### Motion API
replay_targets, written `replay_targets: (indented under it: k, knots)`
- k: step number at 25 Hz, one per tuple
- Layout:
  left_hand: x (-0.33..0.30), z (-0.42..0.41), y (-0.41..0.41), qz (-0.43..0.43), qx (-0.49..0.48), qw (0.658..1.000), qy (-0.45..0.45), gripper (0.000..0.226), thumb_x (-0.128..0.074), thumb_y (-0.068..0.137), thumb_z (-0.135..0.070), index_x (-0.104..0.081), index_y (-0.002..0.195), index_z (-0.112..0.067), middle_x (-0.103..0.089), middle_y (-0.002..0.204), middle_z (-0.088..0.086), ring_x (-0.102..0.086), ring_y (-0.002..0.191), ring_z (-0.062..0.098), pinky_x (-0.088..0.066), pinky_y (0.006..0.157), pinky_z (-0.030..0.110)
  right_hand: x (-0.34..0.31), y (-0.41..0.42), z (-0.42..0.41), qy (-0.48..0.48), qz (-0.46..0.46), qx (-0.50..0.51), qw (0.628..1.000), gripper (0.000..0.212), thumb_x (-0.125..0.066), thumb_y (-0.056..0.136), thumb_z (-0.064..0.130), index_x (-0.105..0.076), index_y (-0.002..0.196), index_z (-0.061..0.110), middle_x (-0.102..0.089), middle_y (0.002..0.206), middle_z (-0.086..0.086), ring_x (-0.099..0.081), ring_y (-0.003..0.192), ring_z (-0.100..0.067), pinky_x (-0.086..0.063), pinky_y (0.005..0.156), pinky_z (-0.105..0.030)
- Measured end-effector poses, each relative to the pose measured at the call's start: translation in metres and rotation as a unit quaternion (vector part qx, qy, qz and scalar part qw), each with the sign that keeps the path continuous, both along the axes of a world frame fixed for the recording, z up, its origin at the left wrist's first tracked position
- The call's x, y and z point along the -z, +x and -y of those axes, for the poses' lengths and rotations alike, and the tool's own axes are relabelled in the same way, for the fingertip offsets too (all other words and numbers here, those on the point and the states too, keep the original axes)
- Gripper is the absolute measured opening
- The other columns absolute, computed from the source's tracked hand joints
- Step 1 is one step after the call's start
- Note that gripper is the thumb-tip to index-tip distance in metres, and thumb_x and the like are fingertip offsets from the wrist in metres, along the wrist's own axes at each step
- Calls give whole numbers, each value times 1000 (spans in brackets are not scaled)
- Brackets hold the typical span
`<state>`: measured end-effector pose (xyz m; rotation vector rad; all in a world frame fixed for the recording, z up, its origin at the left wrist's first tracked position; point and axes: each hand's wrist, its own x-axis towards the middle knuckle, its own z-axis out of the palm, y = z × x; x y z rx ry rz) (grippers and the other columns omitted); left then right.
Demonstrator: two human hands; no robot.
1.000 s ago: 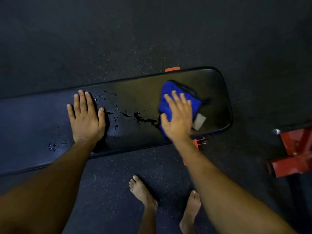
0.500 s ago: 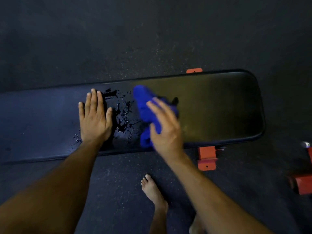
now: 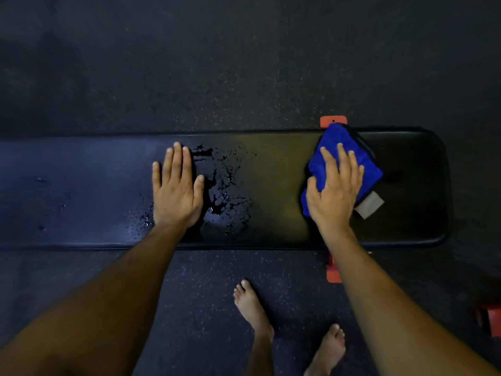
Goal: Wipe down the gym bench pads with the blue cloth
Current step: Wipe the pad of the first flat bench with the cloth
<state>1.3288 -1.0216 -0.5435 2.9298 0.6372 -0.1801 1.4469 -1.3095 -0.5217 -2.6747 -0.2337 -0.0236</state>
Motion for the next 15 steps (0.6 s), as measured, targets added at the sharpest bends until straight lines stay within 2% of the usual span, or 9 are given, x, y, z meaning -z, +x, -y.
replay_targets:
  k: [2,4,6,8,11,15]
  knots:
    - [-6,-8,-2,7,25,999,-44,70,-8,105,-51,-1,163,-13,8,171,1,11,157,13,10,127,39,-2,-4,-28,-2,-2,-22,1000,61,-46,84,35,-48,143,20,-35,157,-8,-24,148,-32,-15,121,-54]
    - [-9,-33,-11,22,33,997,-64,70,-10,105,-51,-7,163,-12,1,171,2,3,158,14,2,128,40,-1,-8,-68,7,-8,-63,998,62,-52,84,33,-48,144,18,-35,157,-9,-25,147,-33,-16,121,-55]
    - [-9,-61,-28,33,-54,997,-33,69,-15,106,-47,-12,163,-9,-6,171,7,-6,158,21,-7,129,46,0,-20,-107,23,-16,-127,991,65,-65,82,24,-49,144,17,-36,157,-10,-26,147,-32,-17,121,-55]
    - [-3,-74,-36,38,-133,990,-7,66,-17,106,-43,-13,163,-10,-6,172,8,-4,158,23,-2,129,46,5,-36,-138,55,-16,-201,978,70,-73,77,15,-51,143,16,-40,155,-9,-30,146,-31,-18,121,-52]
    - [3,-72,-33,40,-124,991,4,65,-16,106,-41,-13,163,-10,-6,172,7,-2,159,23,3,128,43,8,-56,-152,105,-36,-301,947,71,-78,70,5,-57,138,13,-46,151,-10,-34,144,-31,-20,122,-49]
    - [0,-75,-33,27,-125,992,1,67,-11,106,-44,-11,163,-9,-4,172,8,0,159,23,2,128,45,-6,-71,-137,147,-135,-375,905,64,-75,74,-1,-61,134,13,-48,150,-7,-35,144,-25,-19,123,-43]
